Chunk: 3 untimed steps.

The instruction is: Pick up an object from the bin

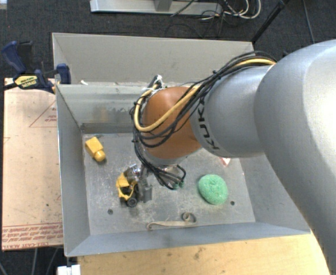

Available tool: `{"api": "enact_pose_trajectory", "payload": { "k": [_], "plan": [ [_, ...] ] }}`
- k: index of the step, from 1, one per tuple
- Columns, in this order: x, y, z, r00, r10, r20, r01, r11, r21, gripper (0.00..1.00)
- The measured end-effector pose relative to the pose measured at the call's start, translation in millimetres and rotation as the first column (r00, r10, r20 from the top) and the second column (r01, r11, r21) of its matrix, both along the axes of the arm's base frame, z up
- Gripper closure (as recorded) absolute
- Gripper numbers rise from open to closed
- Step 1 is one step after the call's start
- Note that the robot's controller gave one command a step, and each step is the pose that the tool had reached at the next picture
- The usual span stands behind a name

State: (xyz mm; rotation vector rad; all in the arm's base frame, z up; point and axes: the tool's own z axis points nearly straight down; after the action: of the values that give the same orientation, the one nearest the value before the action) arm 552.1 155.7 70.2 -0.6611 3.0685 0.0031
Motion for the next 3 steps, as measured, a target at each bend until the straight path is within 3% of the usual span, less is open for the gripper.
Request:
{"api": "enact_pose_trajectory", "payload": {
  "k": [1, 2, 3],
  "plan": [
    [0.0, 0, 0, 1.000, 0.000, 0.000, 0.000, 1.000, 0.000, 1.00],
    [31.8, -8, 0, 1.000, 0.028, -0.002, -0.028, 1.000, 0.000, 1.00],
    [42.3, -12, 0, 1.000, 0.031, 0.000, -0.031, 1.000, -0.001, 1.00]
  ]
}}
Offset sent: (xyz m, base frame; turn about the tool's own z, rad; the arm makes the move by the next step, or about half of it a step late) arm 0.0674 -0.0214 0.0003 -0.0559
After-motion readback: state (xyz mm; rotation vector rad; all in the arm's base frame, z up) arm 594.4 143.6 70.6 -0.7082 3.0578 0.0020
